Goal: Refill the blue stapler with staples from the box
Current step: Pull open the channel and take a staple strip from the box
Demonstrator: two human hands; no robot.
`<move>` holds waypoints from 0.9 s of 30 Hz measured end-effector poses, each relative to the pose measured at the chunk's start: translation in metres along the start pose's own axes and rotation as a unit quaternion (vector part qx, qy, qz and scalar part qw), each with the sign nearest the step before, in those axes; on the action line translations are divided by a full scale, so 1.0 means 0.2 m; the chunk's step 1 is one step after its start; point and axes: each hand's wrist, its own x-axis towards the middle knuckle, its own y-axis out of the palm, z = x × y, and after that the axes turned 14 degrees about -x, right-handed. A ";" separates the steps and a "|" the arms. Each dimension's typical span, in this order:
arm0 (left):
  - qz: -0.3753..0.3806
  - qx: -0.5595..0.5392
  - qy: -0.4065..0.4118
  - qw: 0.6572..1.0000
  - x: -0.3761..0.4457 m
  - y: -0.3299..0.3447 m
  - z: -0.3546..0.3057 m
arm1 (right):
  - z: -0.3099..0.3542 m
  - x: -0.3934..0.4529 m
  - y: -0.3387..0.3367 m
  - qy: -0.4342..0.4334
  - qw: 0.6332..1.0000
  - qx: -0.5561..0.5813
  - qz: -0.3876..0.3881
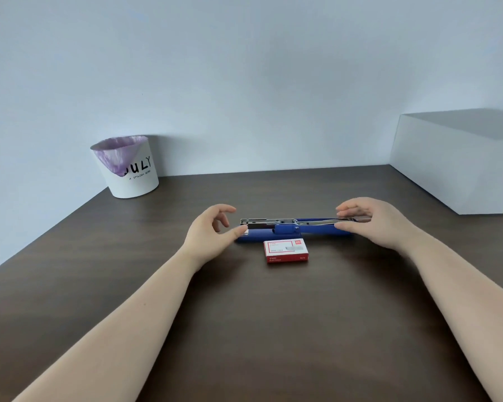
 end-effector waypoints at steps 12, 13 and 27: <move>0.084 0.051 0.038 0.994 -0.12 0.08 -0.12 | 0.07 -0.02 -0.03 -0.022 0.998 -0.049 -0.016; 0.115 0.068 0.044 0.990 -0.13 0.09 -0.14 | 0.06 -0.02 -0.03 -0.022 0.998 -0.054 -0.015; 0.185 0.232 0.092 0.951 -0.15 0.16 -0.14 | 0.12 -0.02 0.00 -0.041 0.994 -0.097 -0.009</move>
